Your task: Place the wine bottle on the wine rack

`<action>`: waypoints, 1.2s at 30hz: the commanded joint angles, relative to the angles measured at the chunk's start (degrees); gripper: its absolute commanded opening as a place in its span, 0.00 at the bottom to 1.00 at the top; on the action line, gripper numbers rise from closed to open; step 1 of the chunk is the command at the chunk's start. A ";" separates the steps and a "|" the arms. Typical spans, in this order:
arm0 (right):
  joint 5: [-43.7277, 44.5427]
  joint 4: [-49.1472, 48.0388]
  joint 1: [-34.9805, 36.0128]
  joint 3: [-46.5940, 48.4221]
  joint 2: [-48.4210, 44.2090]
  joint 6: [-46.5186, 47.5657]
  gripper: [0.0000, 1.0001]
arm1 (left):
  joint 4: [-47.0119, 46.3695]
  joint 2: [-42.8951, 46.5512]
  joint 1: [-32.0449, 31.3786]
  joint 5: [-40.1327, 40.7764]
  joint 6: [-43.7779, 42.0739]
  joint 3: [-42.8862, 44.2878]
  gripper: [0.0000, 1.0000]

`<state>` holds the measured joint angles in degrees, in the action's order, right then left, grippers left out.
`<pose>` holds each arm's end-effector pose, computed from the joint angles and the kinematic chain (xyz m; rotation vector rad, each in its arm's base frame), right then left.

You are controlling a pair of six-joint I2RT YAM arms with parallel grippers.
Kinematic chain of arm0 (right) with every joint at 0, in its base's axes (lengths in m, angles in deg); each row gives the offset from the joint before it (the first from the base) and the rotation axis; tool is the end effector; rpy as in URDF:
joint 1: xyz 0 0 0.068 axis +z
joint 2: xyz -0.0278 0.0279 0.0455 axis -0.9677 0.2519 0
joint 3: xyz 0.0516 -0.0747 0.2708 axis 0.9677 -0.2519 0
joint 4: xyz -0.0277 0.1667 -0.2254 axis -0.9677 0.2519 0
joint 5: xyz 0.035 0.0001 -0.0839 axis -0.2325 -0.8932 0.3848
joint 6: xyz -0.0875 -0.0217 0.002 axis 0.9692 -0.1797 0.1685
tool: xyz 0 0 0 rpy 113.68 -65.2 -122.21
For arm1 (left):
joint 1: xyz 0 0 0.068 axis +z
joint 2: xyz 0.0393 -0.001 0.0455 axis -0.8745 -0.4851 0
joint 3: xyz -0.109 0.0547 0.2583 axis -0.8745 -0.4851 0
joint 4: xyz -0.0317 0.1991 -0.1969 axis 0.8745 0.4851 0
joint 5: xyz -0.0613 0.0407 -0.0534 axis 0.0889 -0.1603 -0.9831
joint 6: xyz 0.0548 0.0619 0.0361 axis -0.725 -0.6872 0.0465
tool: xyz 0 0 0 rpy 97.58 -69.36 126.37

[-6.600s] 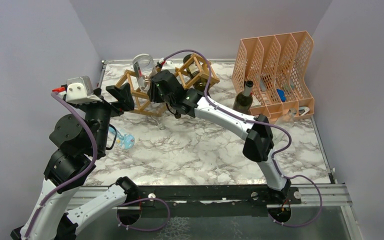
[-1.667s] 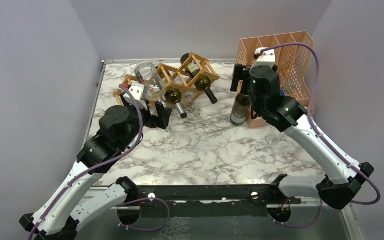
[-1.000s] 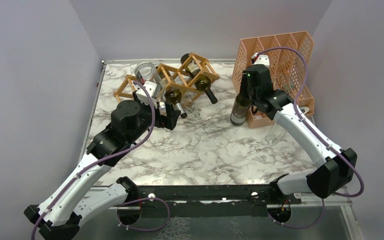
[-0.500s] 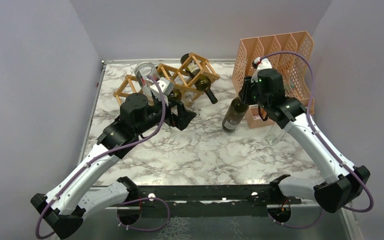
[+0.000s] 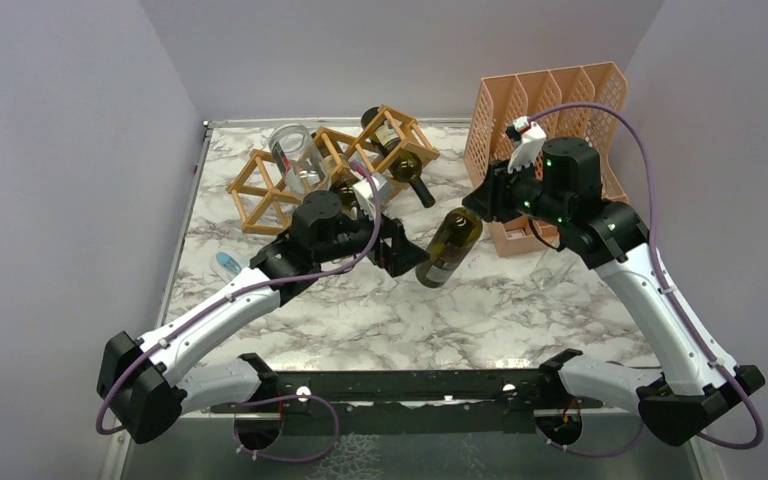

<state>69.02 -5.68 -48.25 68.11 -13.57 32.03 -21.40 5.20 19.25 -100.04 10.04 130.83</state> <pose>0.2449 0.1422 0.4175 -0.3884 2.0220 0.6144 0.2114 -0.2336 0.3411 0.6793 1.7895 -1.1403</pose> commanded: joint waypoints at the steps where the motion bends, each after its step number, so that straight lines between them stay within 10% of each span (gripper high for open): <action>1: -6.00 0.77 0.00 3.71 -2.22 -1.90 0.01 | -11.68 -1.19 -2.75 -2.58 -1.38 -3.70 0.98; 26: -17.52 -1.58 -0.03 2.31 -5.65 -6.03 0.01 | -23.76 -13.18 -11.11 1.86 -17.12 -9.16 0.77; 36: -18.63 -0.82 0.00 3.12 -6.21 -6.53 0.01 | -32.97 -12.21 -11.53 2.17 -19.94 -13.00 0.87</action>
<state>57.81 -2.16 -48.53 69.01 -17.20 29.78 -47.23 -8.53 7.99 -97.62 -7.20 120.34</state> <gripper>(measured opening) 0.352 0.865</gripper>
